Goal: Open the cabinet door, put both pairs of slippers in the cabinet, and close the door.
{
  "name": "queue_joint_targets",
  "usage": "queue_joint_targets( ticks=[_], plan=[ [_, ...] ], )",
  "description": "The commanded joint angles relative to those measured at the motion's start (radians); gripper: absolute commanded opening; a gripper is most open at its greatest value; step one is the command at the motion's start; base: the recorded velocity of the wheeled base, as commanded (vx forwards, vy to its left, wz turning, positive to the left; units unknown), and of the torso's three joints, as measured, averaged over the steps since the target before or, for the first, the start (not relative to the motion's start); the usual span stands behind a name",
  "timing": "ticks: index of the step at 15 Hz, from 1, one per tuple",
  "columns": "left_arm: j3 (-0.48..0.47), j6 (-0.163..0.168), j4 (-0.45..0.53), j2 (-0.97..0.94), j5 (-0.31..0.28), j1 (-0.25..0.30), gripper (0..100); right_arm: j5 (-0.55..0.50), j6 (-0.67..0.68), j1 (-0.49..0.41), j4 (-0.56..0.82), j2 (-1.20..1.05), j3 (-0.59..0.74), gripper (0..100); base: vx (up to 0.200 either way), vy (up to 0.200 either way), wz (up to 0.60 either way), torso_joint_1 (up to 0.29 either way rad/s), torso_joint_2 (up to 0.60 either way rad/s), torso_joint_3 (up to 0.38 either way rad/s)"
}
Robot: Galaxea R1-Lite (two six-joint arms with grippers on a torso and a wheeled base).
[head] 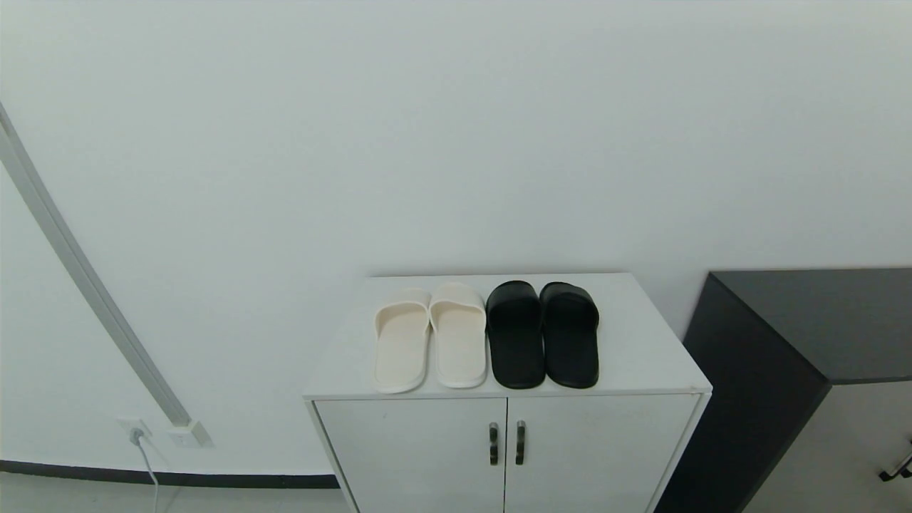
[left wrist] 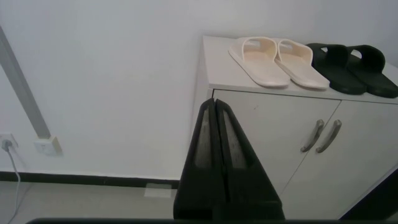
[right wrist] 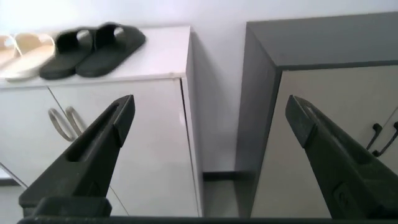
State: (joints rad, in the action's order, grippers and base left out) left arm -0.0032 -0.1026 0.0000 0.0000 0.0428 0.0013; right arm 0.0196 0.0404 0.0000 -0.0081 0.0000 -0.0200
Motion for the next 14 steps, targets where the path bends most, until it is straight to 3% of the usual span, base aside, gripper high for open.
queue_joint_targets(
  ticks=[1, 3, 5, 10, 13, 14],
  plan=[
    [0.0, 0.0, 0.0, 0.002, 0.0, 0.0, 0, -0.006, 0.127, 0.02, 0.054, 0.117, -0.25, 100, 0.0, 0.0, 0.0, 0.0, 0.0, 0.0],
    [0.0, -0.003, -0.002, 0.002, 0.002, 0.0, 0, 0.016, 0.068, 0.023, 0.135, 0.239, -0.313, 100, 0.0, 0.0, 0.0, 0.0, 0.0, 0.0],
    [0.0, -0.002, 0.0, 0.002, 0.0, 0.0, 0, 0.054, 0.065, 0.032, 0.099, 0.379, -0.302, 100, 0.0, 0.0, 0.0, 0.0, 0.0, 0.0],
    [0.0, 0.009, 0.0, 0.0, -0.004, 0.0, 0, 0.08, 0.072, 0.077, -0.274, 0.79, -0.253, 100, 0.0, 0.0, 0.0, 0.0, 0.0, 0.0],
    [0.0, 0.007, 0.0, 0.002, -0.004, 0.0, 0, 0.076, 0.072, 0.12, -0.375, 0.917, -0.258, 100, 0.0, 0.0, 0.0, 0.0, 0.0, 0.0],
    [0.0, 0.007, 0.0, 0.002, -0.004, 0.0, 0, 0.066, 0.076, 0.179, -0.398, 0.963, -0.275, 100, 0.0, 0.0, 0.0, 0.0, 0.0, 0.0]
  ],
)
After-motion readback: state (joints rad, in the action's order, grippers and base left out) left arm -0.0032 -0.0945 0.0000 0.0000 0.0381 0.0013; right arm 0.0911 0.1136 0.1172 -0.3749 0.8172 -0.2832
